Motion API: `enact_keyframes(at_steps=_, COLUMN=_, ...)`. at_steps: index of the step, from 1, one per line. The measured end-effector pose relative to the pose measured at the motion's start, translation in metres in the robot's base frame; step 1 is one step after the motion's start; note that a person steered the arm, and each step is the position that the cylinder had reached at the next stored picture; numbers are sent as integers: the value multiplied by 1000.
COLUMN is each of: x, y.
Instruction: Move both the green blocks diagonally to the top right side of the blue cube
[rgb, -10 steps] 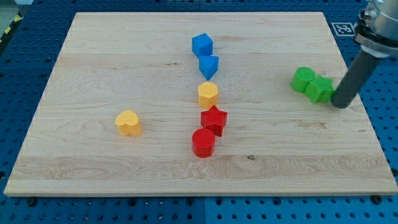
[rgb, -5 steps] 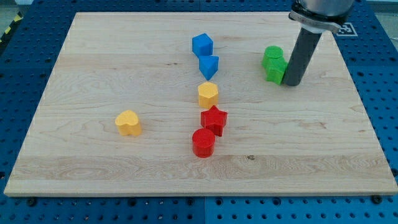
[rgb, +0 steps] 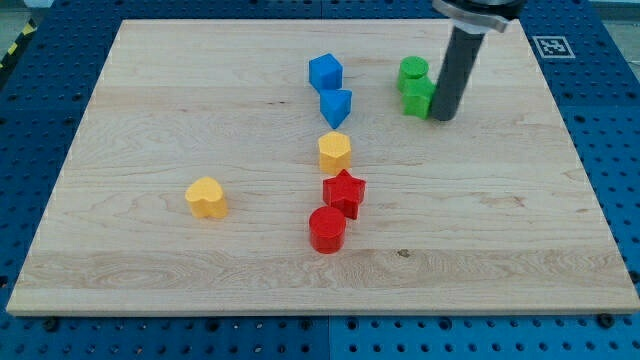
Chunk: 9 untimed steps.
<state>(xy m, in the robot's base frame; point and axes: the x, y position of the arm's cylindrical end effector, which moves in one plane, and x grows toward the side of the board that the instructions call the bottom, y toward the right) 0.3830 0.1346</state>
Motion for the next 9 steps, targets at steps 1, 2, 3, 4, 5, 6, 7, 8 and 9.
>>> enact_keyframes(at_steps=1, x=-6, y=-23)
enact_keyframes(at_steps=2, x=-19, y=-23)
enact_keyframes(at_steps=3, x=-46, y=-23)
enact_keyframes(at_steps=4, x=-71, y=-23)
enact_keyframes(at_steps=5, x=-86, y=-23)
enact_keyframes(at_steps=6, x=-99, y=-23)
enact_keyframes(at_steps=7, x=-103, y=-23)
enact_keyframes(at_steps=8, x=-102, y=-23)
enact_keyframes(at_steps=9, x=-85, y=-3)
